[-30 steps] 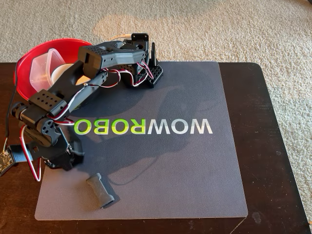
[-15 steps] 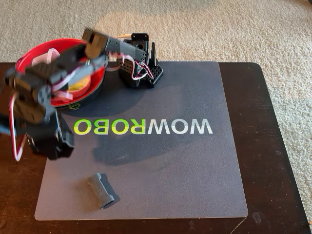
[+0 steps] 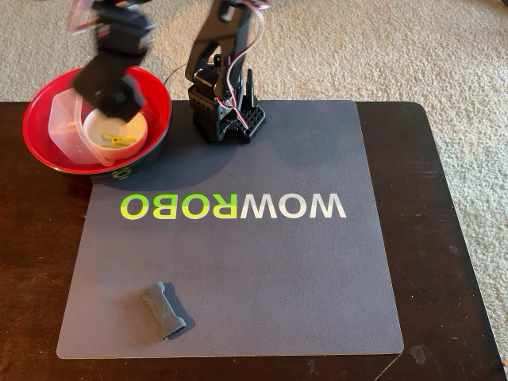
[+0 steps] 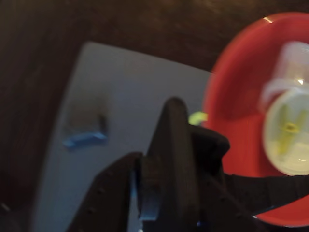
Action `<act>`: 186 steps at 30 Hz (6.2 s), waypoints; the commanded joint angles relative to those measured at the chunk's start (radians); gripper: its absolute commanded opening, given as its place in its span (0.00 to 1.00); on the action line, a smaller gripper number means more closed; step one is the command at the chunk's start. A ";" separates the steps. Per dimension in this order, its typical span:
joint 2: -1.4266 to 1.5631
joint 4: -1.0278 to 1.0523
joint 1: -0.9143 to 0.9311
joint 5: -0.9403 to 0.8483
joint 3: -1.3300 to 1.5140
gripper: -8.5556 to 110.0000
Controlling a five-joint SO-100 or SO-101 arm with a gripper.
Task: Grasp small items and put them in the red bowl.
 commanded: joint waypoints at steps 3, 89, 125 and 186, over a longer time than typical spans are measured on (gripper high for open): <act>0.520 -0.067 0.295 0.291 0.609 0.07; -2.192 0.014 -0.476 0.904 -1.839 0.35; -1.141 0.015 -0.161 -0.029 -1.034 0.07; -0.291 -0.736 -0.627 -0.692 0.431 0.21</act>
